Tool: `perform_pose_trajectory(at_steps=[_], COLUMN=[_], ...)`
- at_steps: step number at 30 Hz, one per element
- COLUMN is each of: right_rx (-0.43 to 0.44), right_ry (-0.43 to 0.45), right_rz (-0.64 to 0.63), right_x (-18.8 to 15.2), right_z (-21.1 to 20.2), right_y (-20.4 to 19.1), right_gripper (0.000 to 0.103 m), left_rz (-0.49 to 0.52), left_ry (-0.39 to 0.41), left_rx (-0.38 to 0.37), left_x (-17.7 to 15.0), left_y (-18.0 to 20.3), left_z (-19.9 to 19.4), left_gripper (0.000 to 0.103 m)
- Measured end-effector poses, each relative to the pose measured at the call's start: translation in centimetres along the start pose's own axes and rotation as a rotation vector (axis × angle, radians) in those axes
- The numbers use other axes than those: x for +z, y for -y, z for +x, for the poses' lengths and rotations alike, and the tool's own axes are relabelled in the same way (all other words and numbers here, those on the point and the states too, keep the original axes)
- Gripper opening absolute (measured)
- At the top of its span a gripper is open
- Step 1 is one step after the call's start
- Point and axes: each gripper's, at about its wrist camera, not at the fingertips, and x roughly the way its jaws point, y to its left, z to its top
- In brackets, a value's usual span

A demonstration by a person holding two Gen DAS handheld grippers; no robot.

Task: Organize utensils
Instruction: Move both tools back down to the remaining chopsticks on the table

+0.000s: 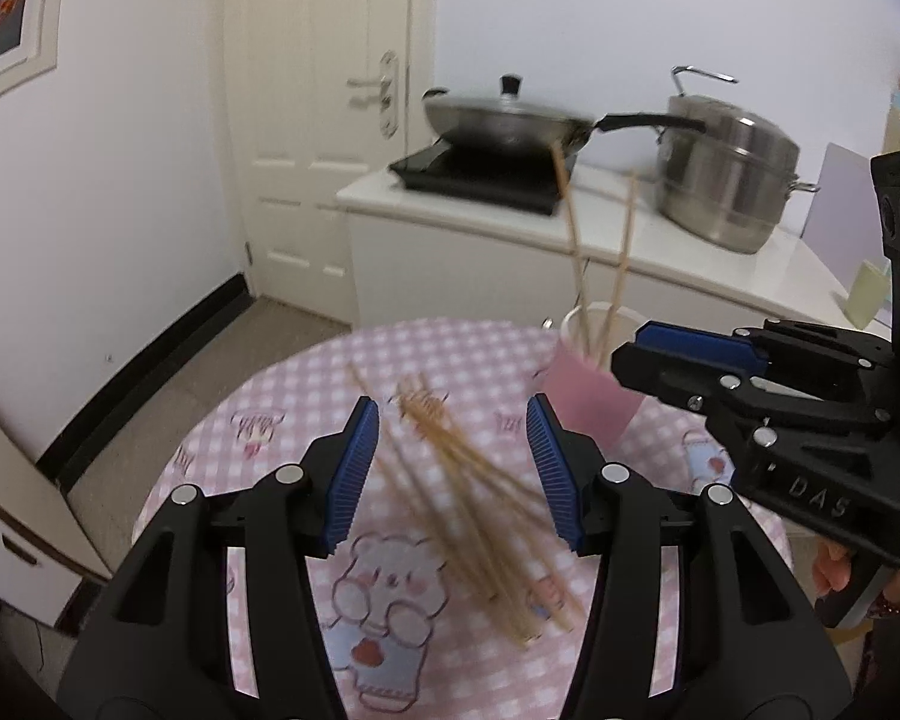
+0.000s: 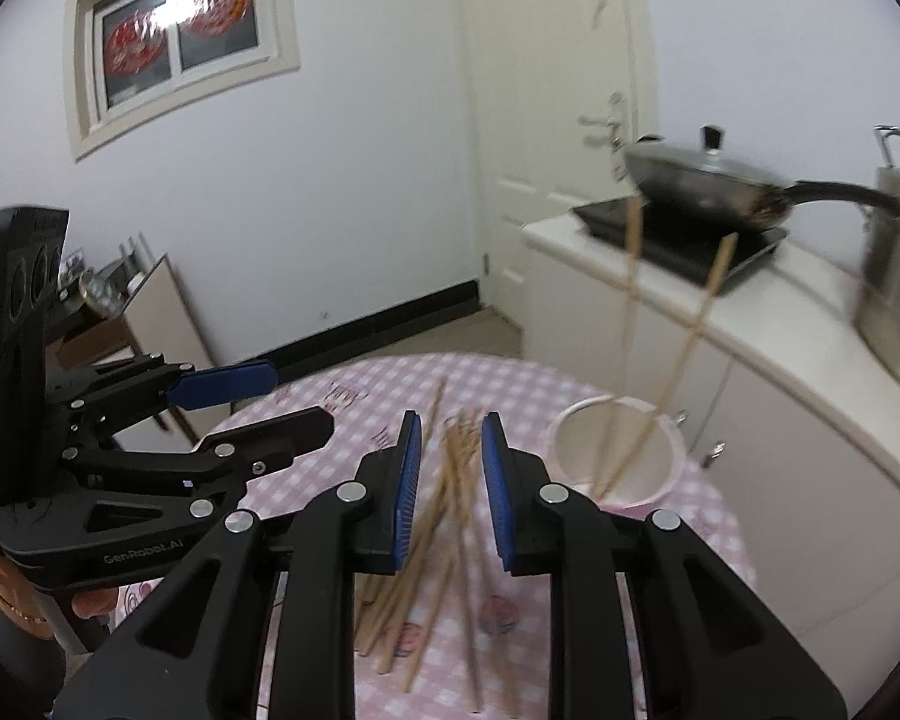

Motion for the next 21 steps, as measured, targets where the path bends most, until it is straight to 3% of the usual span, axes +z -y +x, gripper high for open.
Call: perform_pose_trajectory(at_steps=[11,19,21], right_rx=[0.025,-0.055,-0.064], right_ry=[-0.189,-0.277,-0.296], right_rz=[-0.026,-0.118,-0.138], right_x=[-1.9,-2.6,-2.5], right_z=[7.1,11.4,12.1], right_y=[-1.1,-1.5,-1.5], right_gripper=[0.019,0.019,0.019], left_rz=[-0.157,-0.242,-0.247], left_ry=[-0.189,-0.289,-0.301], left_rx=[-0.008,0.007,0.014], left_x=[-3.4,-4.0,-4.0], left_y=[-4.9,-6.5,-6.7], left_z=[6.5,11.6,12.4], left_gripper=[0.051,0.051,0.046])
